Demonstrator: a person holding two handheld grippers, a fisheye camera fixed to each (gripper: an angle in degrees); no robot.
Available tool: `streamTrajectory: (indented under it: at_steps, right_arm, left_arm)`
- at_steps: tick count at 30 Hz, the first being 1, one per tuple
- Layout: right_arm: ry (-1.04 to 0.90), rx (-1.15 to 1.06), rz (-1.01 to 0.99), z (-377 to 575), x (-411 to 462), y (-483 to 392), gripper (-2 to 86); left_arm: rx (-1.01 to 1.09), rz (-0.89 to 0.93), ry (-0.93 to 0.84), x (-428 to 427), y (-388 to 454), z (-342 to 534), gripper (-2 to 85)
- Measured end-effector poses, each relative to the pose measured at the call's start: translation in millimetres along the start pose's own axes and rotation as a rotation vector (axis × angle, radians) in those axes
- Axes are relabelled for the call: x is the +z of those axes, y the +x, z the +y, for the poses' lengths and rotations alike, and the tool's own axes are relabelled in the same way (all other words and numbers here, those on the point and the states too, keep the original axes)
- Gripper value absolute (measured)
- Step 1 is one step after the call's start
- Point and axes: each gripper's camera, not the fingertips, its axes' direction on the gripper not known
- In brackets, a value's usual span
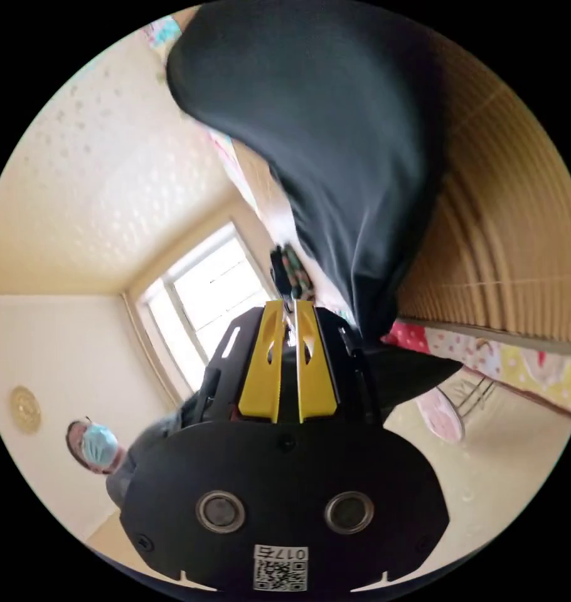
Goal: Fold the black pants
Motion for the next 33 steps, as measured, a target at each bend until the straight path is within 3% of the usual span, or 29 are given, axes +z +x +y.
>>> streamTrajectory:
  at_steps: [5,7,10,13,15,17,18,20,22,23,27,29,33]
  right_arm:
    - [0.534,0.052,0.293,7,-74,-53,17.9]
    - [0.629,0.071,0.326,-2,-82,-67,18.5]
    - [0.595,0.102,0.204,-41,-71,-60,8.6]
    - [0.585,-0.131,0.281,-48,-32,-104,3.8]
    - [0.485,-0.351,0.371,-44,12,-142,2.7]
    - [0.172,-0.569,0.429,-46,91,-167,1.7]
    - [0.070,-0.580,0.443,-50,113,-166,1.4]
    - [-0.384,-0.571,0.455,-64,188,-144,1.3]
    - [-0.584,-0.470,0.513,-71,221,-117,1.1]
    - [-0.591,-0.358,0.566,-79,224,-100,1.0]
    - [-0.292,-0.171,0.386,-95,164,-82,1.5]
    - [0.032,-0.150,0.234,-94,98,-81,2.7]
    - [0.420,-0.065,0.276,-96,21,-69,7.8]
  left_arm:
    - [-0.006,-0.014,0.031,-9,-8,-10,-1.0]
    - [-0.016,0.004,0.033,-3,-13,-14,-1.0]
    - [-0.013,0.007,0.011,11,-16,-20,-1.0]
    - [0.004,-0.003,-0.003,24,-15,-25,-1.0]
    - [0.023,0.000,-0.012,31,-15,-29,-1.0]
    - [0.032,-0.013,-0.018,36,-16,-33,-1.0]
    - [0.032,-0.028,-0.013,38,-19,-36,-1.0]
    - [0.023,-0.049,0.007,40,-25,-41,-1.0]
    - [-0.002,-0.052,0.044,41,-35,-48,-1.0]
    - [-0.009,-0.048,0.052,42,-37,-49,-1.0]
    - [-0.034,0.002,0.059,52,-51,-60,-1.0]
    - [-0.030,0.003,0.058,57,-54,-66,-1.0]
    - [-0.020,-0.012,0.078,63,-60,-81,-1.0]
